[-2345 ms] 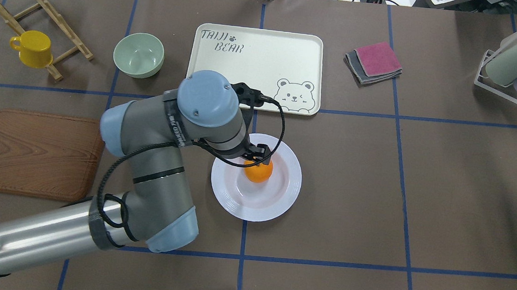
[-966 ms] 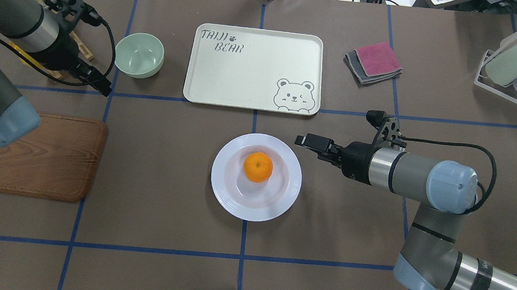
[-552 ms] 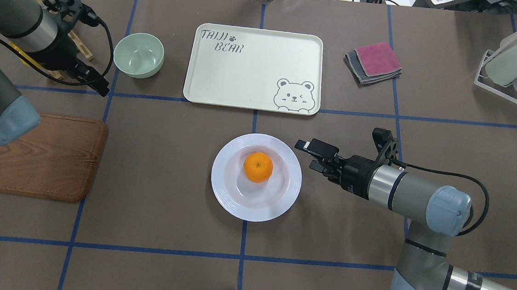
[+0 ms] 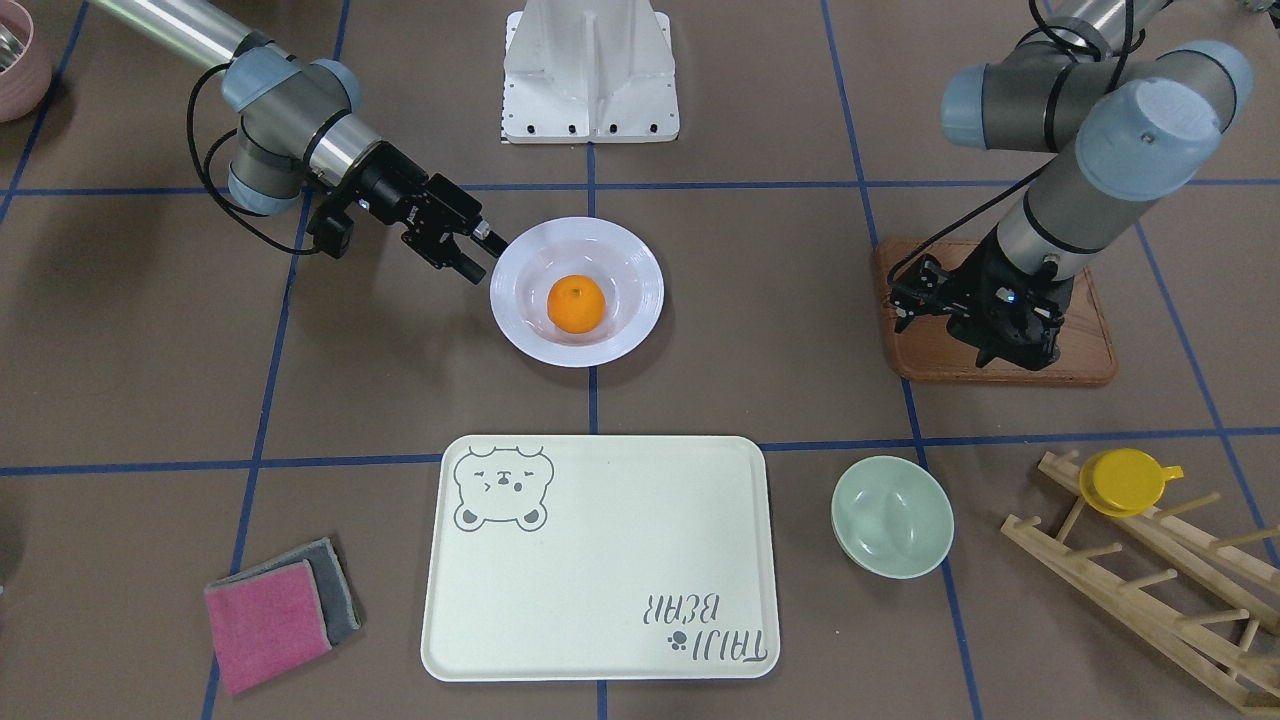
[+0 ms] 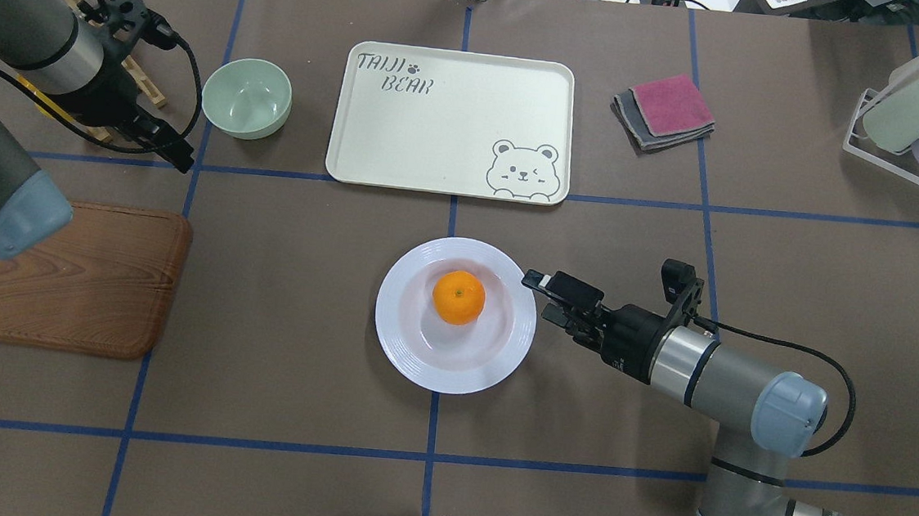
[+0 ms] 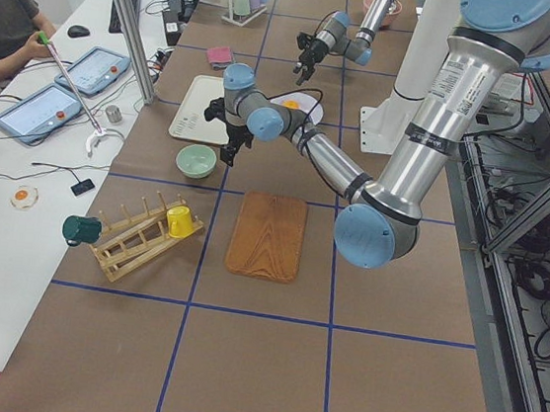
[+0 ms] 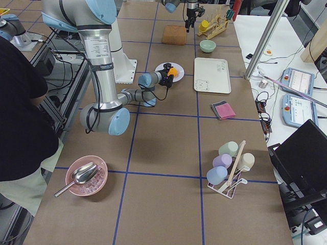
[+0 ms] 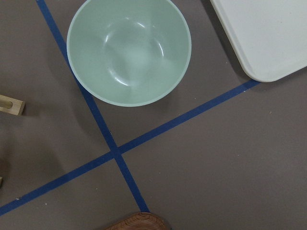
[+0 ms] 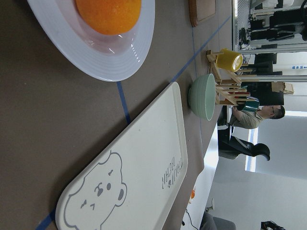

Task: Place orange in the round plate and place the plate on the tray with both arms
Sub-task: 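Lower the right gripper to the plate rim nearest the robot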

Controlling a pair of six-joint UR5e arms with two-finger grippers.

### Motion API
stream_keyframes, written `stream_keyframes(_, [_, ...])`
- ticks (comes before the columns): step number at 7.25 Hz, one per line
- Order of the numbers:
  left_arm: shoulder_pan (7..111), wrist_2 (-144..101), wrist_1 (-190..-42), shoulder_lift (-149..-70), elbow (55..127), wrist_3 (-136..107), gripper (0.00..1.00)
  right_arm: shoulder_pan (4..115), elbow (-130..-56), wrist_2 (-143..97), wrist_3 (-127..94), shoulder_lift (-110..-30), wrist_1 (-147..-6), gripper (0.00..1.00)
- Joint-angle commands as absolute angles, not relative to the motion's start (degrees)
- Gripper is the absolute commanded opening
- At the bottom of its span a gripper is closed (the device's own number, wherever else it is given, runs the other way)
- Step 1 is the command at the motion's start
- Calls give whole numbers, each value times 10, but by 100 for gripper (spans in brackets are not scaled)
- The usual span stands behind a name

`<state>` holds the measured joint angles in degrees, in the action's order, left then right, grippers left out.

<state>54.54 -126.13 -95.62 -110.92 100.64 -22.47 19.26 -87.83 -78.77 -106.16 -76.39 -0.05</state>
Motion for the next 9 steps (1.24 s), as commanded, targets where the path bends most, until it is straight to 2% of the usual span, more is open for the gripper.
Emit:
stream_keyframes(1, [545, -1261, -956, -1110, 1007, -230, 99, 192, -878, -790, -1090, -789, 1, 99])
stream_keyframes(9, [545, -1262, -956, -1109, 1010, -231, 99, 156, -840, -781, -1105, -748, -4, 97])
